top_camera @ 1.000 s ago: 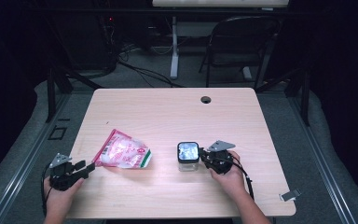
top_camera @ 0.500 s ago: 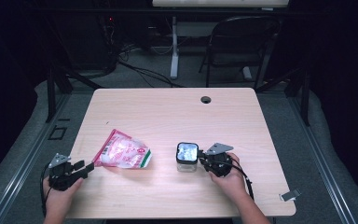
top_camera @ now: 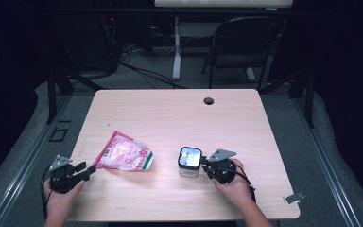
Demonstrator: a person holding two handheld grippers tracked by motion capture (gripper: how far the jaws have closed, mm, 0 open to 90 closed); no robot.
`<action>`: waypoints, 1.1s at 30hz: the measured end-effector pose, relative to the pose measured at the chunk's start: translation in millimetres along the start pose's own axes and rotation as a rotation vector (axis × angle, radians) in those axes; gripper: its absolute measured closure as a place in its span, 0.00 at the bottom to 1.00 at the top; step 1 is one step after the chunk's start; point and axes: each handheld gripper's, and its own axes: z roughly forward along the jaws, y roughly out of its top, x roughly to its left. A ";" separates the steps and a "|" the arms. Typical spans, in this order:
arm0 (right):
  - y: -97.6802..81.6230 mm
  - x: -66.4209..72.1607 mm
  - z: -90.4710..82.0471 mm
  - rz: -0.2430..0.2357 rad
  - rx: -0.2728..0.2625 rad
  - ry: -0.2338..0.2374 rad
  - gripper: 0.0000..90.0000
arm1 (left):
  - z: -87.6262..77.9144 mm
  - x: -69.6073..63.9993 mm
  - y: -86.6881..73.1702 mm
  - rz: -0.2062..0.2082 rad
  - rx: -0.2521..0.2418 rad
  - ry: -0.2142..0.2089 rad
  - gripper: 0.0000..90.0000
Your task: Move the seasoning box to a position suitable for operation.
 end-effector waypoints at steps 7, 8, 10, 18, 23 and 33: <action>-2.2 13.2 -5.1 -0.045 0.011 0.052 0.84 | 2.9 -5.6 5.4 0.020 -0.008 -0.042 0.58; -2.4 15.5 -5.1 -0.049 0.008 0.061 0.83 | 2.9 -5.6 5.4 0.020 -0.008 -0.042 0.58; -2.3 17.6 -5.5 -0.060 0.010 0.068 0.83 | 4.5 -8.1 7.0 0.023 -0.006 -0.049 0.58; -5.8 23.7 -9.0 -0.075 0.008 0.097 0.83 | 17.3 -17.0 14.7 0.053 0.005 -0.080 0.58; -10.0 20.9 -12.7 -0.073 0.003 0.095 0.83 | 20.3 -21.6 17.3 0.065 -0.001 -0.088 0.58; -13.8 13.9 -13.9 -0.009 -0.010 0.099 0.81 | 22.6 -23.1 19.8 0.071 -0.013 -0.070 0.57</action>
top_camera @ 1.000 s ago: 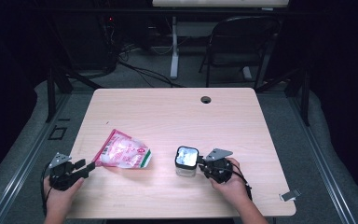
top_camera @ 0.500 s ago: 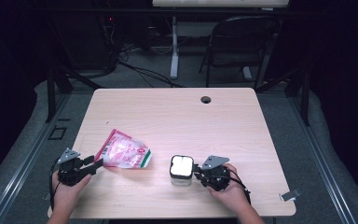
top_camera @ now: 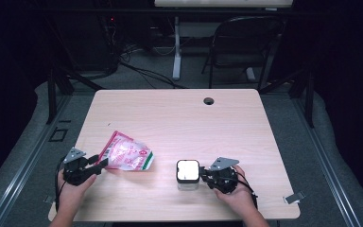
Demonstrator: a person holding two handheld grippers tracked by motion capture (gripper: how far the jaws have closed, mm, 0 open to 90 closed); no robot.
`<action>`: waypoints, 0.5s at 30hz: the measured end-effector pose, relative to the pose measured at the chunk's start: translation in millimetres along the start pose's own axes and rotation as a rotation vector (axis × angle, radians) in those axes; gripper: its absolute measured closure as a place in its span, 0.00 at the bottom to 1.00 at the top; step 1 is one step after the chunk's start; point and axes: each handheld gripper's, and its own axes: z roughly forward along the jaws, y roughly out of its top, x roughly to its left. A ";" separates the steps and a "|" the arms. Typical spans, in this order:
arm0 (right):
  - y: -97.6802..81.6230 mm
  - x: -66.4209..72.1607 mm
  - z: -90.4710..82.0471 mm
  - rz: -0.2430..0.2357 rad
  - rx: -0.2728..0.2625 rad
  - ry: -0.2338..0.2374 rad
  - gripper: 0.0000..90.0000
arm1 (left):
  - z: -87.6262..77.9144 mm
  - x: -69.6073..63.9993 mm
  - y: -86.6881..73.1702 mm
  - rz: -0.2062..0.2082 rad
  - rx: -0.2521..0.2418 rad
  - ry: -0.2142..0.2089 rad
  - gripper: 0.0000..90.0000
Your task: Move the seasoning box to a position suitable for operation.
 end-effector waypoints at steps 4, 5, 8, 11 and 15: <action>0.2 -2.3 -0.6 0.025 0.002 0.017 0.80 | -1.3 0.0 0.2 0.003 0.000 -0.004 0.57; 0.1 -2.5 -1.1 0.035 -0.005 0.023 0.79 | -2.1 -0.4 0.3 0.005 0.000 -0.002 0.57; 1.9 -3.2 -11.5 0.085 -0.020 0.049 0.75 | -4.8 -1.7 0.6 0.012 -0.006 -0.011 0.57; 4.8 -4.3 -21.4 0.110 -0.023 0.073 0.73 | -7.1 -5.0 1.5 0.013 -0.018 -0.020 0.57; 7.9 -2.3 -28.0 0.109 -0.008 0.059 0.73 | -10.1 -14.4 4.6 0.032 -0.031 -0.046 0.56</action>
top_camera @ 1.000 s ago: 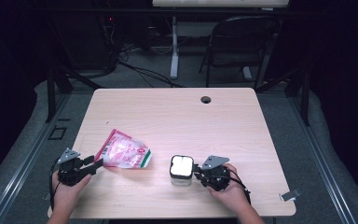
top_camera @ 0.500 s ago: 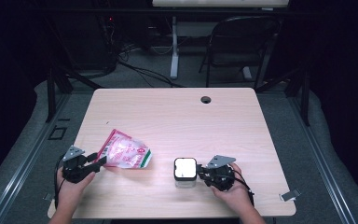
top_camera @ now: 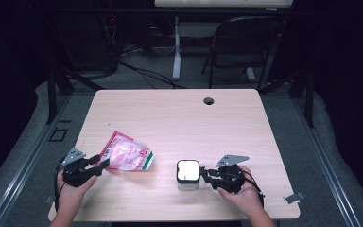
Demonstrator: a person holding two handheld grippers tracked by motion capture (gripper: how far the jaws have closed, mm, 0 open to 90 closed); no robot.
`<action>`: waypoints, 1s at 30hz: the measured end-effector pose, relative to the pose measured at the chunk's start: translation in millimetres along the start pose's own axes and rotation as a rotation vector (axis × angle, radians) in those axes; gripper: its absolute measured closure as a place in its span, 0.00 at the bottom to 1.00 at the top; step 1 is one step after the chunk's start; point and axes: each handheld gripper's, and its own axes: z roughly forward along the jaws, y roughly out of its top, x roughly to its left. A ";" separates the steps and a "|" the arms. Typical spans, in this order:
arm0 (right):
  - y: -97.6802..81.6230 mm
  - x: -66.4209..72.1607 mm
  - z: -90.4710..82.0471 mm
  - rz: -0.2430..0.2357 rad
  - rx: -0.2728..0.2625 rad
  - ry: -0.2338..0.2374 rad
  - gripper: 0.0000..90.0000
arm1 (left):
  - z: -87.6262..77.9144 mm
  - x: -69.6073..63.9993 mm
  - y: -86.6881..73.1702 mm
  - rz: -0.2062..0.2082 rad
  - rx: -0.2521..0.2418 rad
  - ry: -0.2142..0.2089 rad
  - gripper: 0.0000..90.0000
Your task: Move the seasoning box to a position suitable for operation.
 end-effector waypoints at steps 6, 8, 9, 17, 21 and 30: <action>4.4 5.2 -1.6 -0.017 0.021 -0.024 0.75 | 0.4 -14.9 3.7 0.023 -0.002 -0.032 0.56; 4.8 5.4 -1.5 -0.013 0.021 -0.026 0.75 | 0.2 -19.5 5.2 0.028 -0.004 -0.036 0.56; 5.1 5.2 -1.8 -0.013 0.026 -0.024 0.75 | -0.2 -21.8 6.1 0.022 -0.006 -0.042 0.56; 6.9 1.5 -0.3 0.035 0.023 -0.034 0.78 | 4.4 -44.8 17.6 0.070 -0.004 -0.091 0.58; 9.8 3.5 -6.5 0.010 0.032 -0.028 0.77 | 8.2 -59.1 27.5 0.087 -0.006 -0.130 0.61; 21.8 9.8 -28.1 0.040 0.006 -0.037 0.80 | 26.5 -99.0 50.2 0.136 0.046 -0.236 0.67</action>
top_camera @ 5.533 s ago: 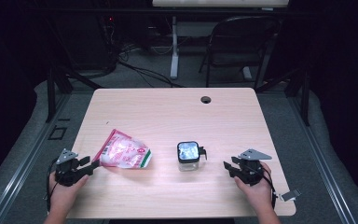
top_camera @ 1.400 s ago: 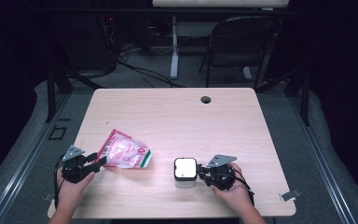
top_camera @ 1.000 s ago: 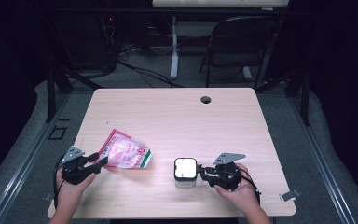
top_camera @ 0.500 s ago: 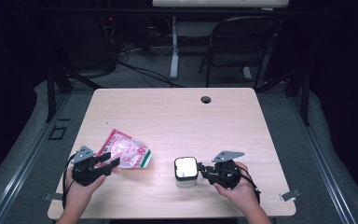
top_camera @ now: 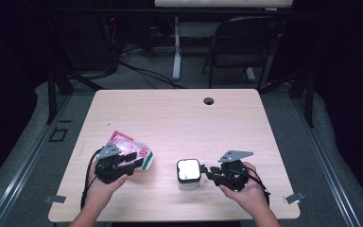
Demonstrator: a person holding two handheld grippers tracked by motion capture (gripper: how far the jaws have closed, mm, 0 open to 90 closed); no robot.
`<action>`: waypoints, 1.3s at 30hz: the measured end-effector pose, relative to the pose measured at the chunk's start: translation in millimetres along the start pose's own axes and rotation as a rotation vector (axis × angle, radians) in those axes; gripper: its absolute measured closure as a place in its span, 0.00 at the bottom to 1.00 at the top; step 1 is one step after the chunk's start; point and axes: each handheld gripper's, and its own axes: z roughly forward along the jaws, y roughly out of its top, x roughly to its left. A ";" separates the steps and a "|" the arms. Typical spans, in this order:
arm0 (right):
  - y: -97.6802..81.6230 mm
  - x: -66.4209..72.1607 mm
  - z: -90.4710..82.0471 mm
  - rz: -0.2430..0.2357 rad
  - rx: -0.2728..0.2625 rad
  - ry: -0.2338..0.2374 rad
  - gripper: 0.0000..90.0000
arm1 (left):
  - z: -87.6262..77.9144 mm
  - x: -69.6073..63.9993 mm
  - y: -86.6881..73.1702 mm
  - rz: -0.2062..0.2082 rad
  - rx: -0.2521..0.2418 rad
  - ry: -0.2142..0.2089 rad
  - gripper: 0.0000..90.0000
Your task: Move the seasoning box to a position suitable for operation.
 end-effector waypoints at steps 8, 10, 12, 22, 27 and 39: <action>23.0 6.3 -2.3 0.040 -0.005 -0.061 0.80 | 23.4 -20.8 20.8 0.044 0.021 -0.026 0.73; 28.1 8.0 3.2 0.075 0.000 -0.067 0.81 | 30.4 -23.9 22.6 0.041 0.025 -0.024 0.74; 29.1 8.7 4.1 0.084 -0.001 -0.065 0.82 | 36.3 -25.9 22.3 0.044 0.037 -0.035 0.75; 28.1 18.8 10.2 0.069 -0.019 -0.105 0.87 | 43.1 -35.5 13.6 0.071 0.068 -0.069 0.80; 25.4 17.0 12.5 0.081 -0.027 -0.107 0.90 | 47.6 -40.8 6.0 0.071 0.094 -0.088 0.84; 19.0 12.3 14.2 0.143 -0.042 -0.080 0.96 | 50.9 -53.2 -1.4 0.075 0.113 -0.127 0.89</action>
